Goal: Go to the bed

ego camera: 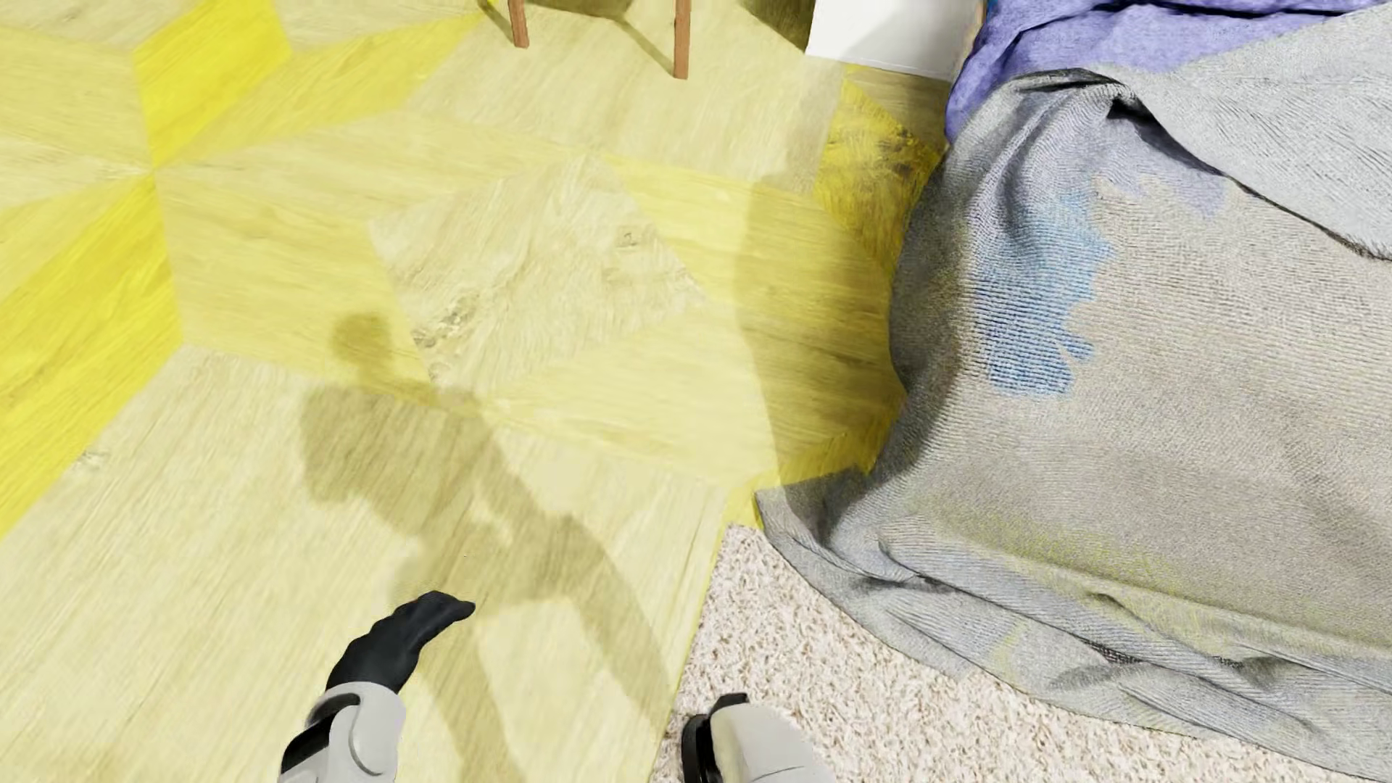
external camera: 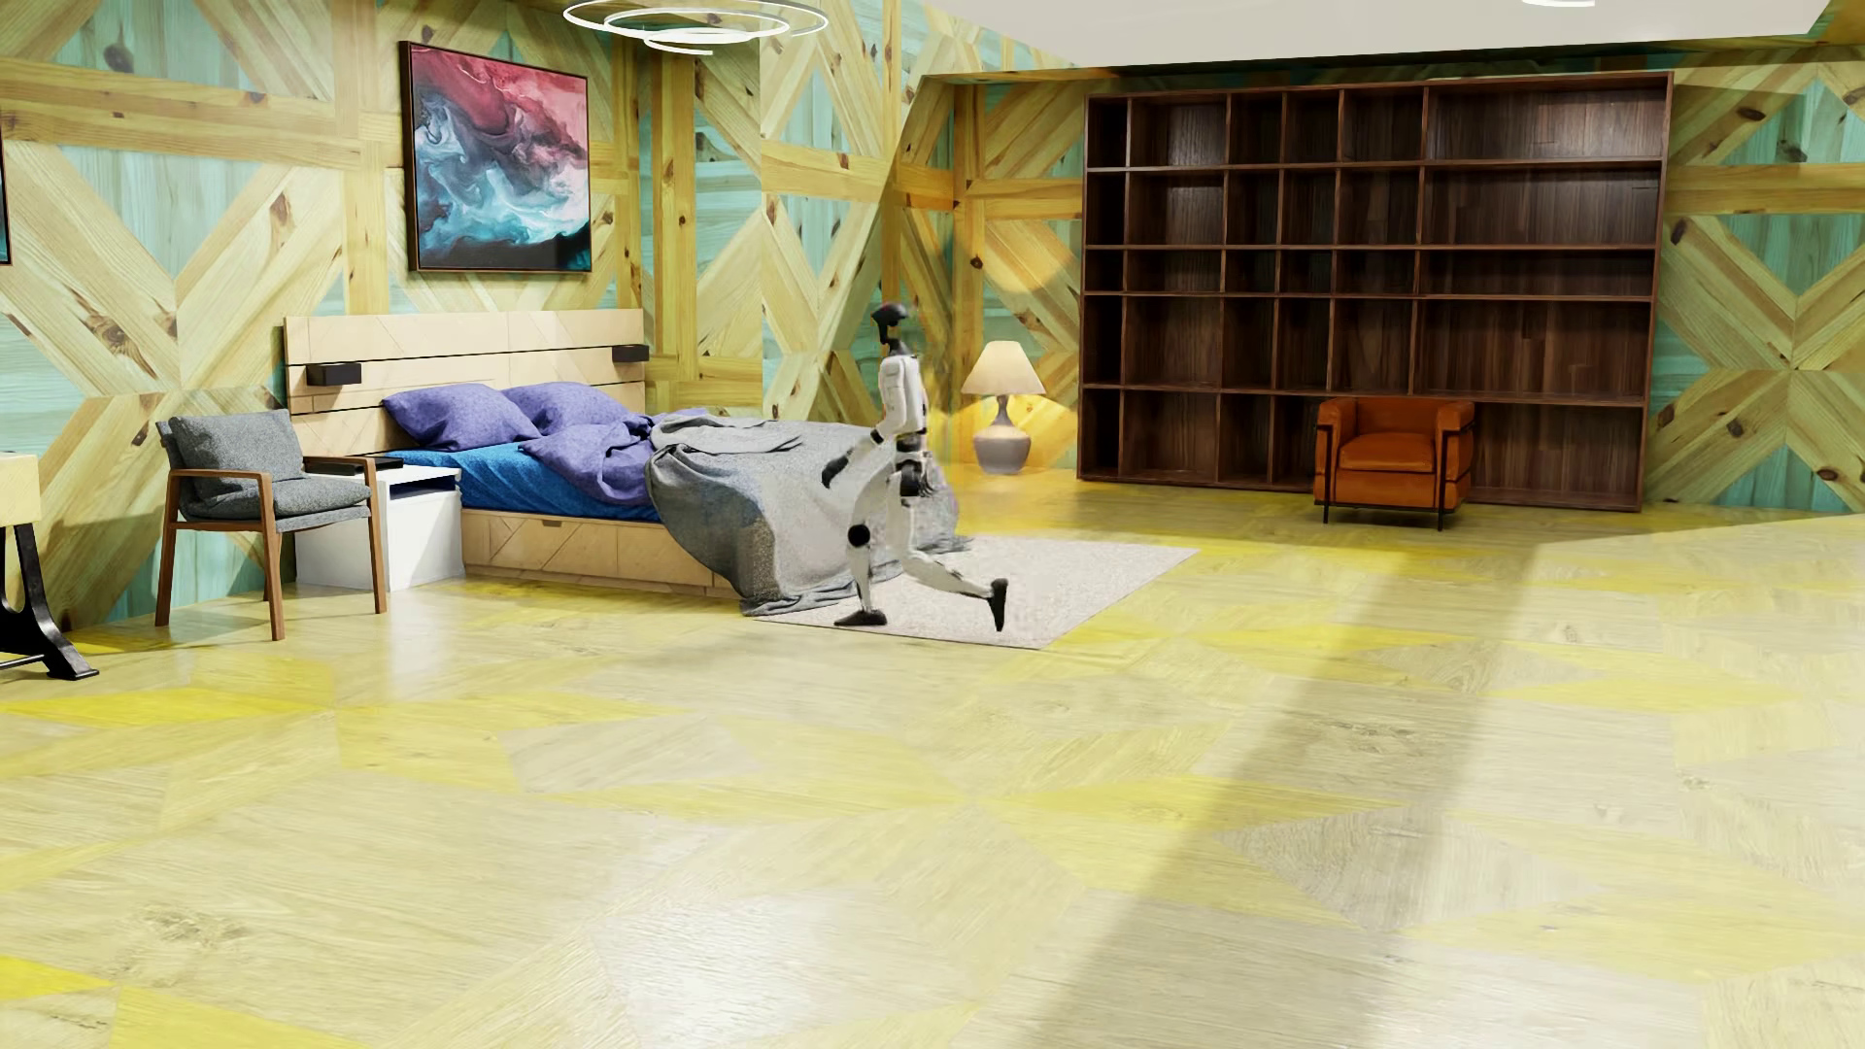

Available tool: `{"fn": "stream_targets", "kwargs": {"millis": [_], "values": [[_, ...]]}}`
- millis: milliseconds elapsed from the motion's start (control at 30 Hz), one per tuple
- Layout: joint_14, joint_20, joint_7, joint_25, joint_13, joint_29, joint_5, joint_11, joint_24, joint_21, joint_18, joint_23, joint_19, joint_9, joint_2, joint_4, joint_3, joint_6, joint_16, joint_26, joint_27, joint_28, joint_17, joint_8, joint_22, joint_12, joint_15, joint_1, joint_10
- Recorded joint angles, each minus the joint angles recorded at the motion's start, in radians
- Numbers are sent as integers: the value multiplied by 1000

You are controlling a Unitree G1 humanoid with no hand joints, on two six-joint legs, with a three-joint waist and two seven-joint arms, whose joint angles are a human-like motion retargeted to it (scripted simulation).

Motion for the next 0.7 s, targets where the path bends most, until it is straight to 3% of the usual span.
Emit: {"fn": "stream_targets", "kwargs": {"millis": [67, 133, 200, 267, 333, 367, 400, 433, 467, 533, 567, 633, 700], "values": [[-171, -125, -38, -31, -104, -72, 65, -82, 97, -39, 28, -96, -2, 10, 188, 47, 17, 42, 14, 62, -79, -90, 51, -28, 182, 15, -106, -321, 239], [-331, -182, -20, -50, -214, -207, 118, -216, 131, -69, 78, -221, -14, 5, 400, 72, 42, 57, -13, 90, -121, -162, 105, -9, 355, 70, -171, -590, 191], [-417, -160, 49, -52, -339, -250, 141, -318, 104, -42, 123, -374, -18, -5, 588, 107, 73, 56, -36, 59, -191, -235, 125, 39, 414, 161, -207, -774, -81], [-418, -123, 80, -31, -461, -276, 123, -392, 63, -7, 101, -540, -12, -16, 751, 96, 108, 44, -64, 5, -261, -226, 113, 111, 399, 250, -200, -844, -539], [-389, -128, 76, 20, -506, -322, 68, -372, 90, -5, 49, -654, 8, -27, 878, 55, 140, 15, -95, 14, -278, -183, 95, 163, 433, 301, -98, -829, -800], [-299, -141, 114, 48, -491, -336, 34, -289, 123, -11, 85, -691, 40, -30, 905, 38, 153, -7, -113, 35, -265, -201, 74, 178, 469, 307, 7, -838, -703], [-220, -146, 151, 68, -461, -342, 3, -130, 145, -16, 134, -718, 118, -28, 888, 14, 162, -34, -131, 44, -242, -235, 44, 192, 502, 295, 155, -851, -551], [-261, -135, 180, 76, -425, -343, -21, 95, 152, -20, 173, -723, 204, -21, 814, -17, 168, -65, -144, 40, -209, -260, 17, 200, 523, 266, 311, -844, -415], [-351, -110, 211, 76, -394, -339, -42, 322, 154, -19, 202, -688, 259, -11, 687, -50, 172, -92, -154, 39, -162, -255, 4, 206, 520, 223, 366, -808, -339], [-480, -33, 263, 72, -359, -274, -87, 589, 159, 15, 215, -492, 184, 3, 373, -114, 173, -133, -170, 59, -45, -123, 8, 215, 436, 130, 212, -642, -364], [-514, 8, 273, 55, -343, -199, -118, 594, 142, 52, 213, -362, 133, 5, 234, -148, 169, -146, -181, 56, -6, -31, 5, 203, 378, 86, 148, -533, -432], [-540, 51, 247, -28, -283, -13, -171, 396, 69, 159, 207, -135, 74, 1, 34, -209, 148, -154, -185, -13, -12, 56, -22, 142, 293, -11, 36, -318, -577], [-533, -2, 175, -87, -189, 136, -211, -2, 45, 206, 197, -42, 53, -12, -61, -245, 114, -153, -147, -94, -75, 23, -57, 66, 203, -132, -16, -131, -682]]}}
